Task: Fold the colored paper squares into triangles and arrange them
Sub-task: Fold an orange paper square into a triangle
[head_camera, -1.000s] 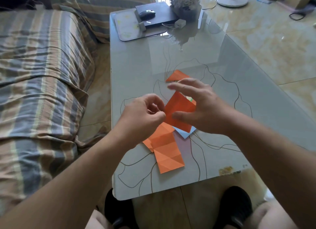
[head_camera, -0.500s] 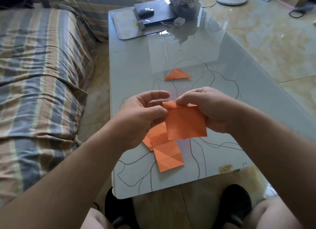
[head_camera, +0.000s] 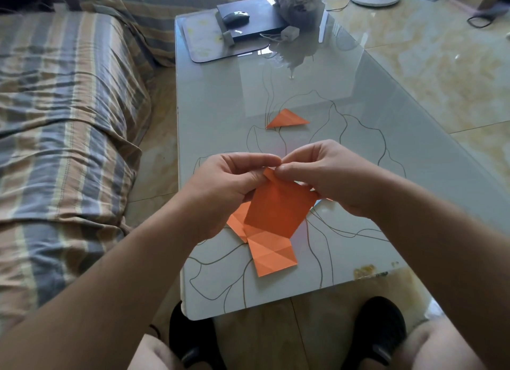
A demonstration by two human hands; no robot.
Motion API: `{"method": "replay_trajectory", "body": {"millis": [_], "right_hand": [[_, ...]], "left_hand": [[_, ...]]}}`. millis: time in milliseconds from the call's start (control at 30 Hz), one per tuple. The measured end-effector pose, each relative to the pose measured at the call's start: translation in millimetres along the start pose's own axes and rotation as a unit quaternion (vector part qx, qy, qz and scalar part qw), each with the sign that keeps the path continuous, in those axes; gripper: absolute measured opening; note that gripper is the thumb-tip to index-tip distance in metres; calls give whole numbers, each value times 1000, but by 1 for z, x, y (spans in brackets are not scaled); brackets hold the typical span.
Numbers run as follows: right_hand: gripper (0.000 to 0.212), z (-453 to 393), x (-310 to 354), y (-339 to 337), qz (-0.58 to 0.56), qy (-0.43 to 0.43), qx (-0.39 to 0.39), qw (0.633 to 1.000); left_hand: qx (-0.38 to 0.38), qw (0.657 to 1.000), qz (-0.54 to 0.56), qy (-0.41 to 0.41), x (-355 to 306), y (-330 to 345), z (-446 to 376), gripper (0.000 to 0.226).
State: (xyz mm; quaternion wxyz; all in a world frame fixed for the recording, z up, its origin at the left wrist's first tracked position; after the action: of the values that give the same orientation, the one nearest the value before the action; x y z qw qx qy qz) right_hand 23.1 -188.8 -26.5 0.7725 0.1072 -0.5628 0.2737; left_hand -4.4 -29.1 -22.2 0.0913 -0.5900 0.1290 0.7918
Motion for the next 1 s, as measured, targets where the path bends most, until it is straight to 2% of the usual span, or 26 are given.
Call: {"method": "replay_trajectory", "body": {"millis": [233, 433, 533, 700, 867, 1000], "right_hand": [[15, -3, -1, 2, -8, -16, -7, 1000], [18, -3, -1, 7, -17, -27, -8, 999], [14, -4, -2, 5, -27, -37, -25, 999], [12, -4, -4, 7, -18, -30, -44, 998], [10, -6, -5, 10, -41, -15, -50, 998], [9, -5, -5, 14, -125, 0, -22, 992]], "left_hand": [[-58, 998, -13, -27, 6, -9, 0, 8], [-57, 996, -62, 23, 0, -12, 0, 9], [-33, 997, -70, 3, -1, -16, -1, 11], [-30, 984, -173, -6, -2, -21, 0, 14], [-46, 987, -150, 13, -3, -18, -1, 20], [-42, 992, -116, 11, -1, -17, -2, 15]]}}
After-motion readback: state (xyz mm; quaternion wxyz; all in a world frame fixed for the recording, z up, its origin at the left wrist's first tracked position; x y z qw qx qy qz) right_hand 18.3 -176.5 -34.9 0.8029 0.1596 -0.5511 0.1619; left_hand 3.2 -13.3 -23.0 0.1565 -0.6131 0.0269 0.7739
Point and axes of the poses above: each hand's wrist, its own z-axis away from the middle knuckle, its own y-axis out of the palm, x = y × z, the point moved 7 cm from there along -z, towards the middle knuckle, and after that the axes turned 8 degrees about x, right-handed, at the moved point
